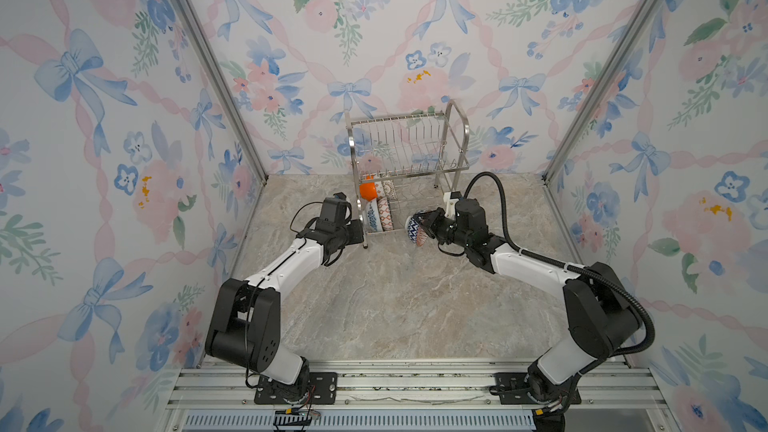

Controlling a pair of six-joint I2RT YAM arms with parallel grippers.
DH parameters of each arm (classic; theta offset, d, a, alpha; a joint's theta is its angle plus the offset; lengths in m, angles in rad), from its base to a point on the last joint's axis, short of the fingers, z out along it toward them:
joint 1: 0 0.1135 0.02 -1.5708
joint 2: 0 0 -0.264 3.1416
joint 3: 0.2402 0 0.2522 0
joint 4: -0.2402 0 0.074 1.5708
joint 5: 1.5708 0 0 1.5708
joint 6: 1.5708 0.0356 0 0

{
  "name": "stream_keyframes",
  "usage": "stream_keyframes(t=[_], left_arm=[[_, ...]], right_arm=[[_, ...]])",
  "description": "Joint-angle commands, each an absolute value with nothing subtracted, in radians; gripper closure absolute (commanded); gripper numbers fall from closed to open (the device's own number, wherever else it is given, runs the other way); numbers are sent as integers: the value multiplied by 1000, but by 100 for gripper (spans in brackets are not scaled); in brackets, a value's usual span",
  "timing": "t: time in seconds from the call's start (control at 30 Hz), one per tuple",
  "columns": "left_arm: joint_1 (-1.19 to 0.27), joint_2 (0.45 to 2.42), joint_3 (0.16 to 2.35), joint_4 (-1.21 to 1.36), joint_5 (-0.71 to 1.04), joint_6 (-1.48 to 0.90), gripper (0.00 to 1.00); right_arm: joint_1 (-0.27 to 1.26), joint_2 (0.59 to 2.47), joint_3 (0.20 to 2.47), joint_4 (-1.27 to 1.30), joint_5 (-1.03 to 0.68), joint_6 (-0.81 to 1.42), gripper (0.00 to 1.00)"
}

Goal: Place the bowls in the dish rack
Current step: 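Lift the orange-patterned bowl up to the rack front with the right gripper, then push the orange-patterned bowl into the rack slot beside the blue-triangle bowl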

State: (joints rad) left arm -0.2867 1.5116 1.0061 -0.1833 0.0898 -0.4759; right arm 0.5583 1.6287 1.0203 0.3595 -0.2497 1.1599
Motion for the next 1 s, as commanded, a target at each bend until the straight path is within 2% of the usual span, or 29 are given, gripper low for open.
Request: stream_keyframes(t=[0.0,0.17,0.27,0.43,0.63,0.97], left_arm=[[-278,1476,1031,-198,107,-496,80],[-278,1497,1080,-194,89,-571,75],[-281,1526,1095,-186,66,-603,63],[-284,1551,1097,-157,36,-650,57],[-285,1575,1108,-146,11,-681,64],[-334,1627,1147,-129,2,-684,65]], right_arm=[[569,1564,1016,390,-226,1145,100],[571,1543,989,383,-212,1145,100],[571,1542,991,386,-209,1148,100],[571,1545,1012,371,-213,1140,100],[568,1534,1010,358,-210,1134,100],[558,1530,1014,335,-215,1127,100]])
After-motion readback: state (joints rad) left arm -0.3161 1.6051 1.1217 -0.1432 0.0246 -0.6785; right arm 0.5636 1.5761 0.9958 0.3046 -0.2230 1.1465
